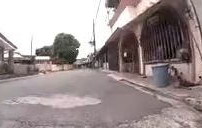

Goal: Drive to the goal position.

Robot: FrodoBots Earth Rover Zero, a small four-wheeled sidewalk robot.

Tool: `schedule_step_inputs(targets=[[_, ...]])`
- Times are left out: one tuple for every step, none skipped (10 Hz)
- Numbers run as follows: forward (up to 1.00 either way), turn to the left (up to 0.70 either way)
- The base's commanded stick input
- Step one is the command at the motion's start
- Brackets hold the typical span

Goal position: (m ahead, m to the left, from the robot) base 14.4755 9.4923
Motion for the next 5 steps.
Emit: schedule_step_inputs(targets=[[0.7, 0.0], [0.7, 0.0], [0.7, 0.0], [0.7, 0.0], [0.7, 0.0]])
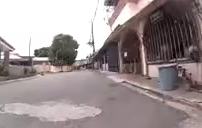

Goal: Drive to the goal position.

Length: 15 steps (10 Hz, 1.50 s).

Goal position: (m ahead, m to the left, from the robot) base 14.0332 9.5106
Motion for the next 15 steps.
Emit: schedule_step_inputs(targets=[[0.7, 0.0], [0.7, 0.0], [0.7, 0.0], [0.7, 0.0], [0.7, 0.0], [0.7, 0.0], [0.7, 0.0], [0.7, 0.0], [0.7, 0.0], [0.7, 0.0], [0.7, 0.0], [0.7, 0.0], [0.7, 0.0], [0.7, 0.04], [0.7, 0.34]])
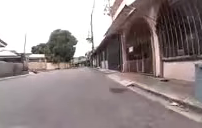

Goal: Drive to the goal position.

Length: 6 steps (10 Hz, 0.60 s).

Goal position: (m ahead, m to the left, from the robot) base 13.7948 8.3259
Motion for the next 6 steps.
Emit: schedule_step_inputs(targets=[[0.7, 0.35], [0.7, 0.23], [0.7, 0.09], [0.7, 0.0], [0.7, 0.0], [0.7, 0.0]])
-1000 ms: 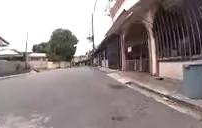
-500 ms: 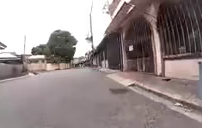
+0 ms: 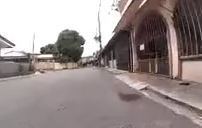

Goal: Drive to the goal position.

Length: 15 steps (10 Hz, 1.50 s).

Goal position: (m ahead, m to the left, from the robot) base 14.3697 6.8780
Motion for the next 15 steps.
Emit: schedule_step_inputs(targets=[[0.7, 0.0], [0.75, 0.0], [0.85, 0.0], [0.85, 0.0], [0.85, 0.0], [0.89, 0.0], [1.0, 0.0], [1.0, 0.0], [1.0, 0.0], [1.0, 0.0], [1.0, 0.0], [1.0, 0.0], [1.0, 0.0], [1.0, 0.0], [1.0, 0.0]])
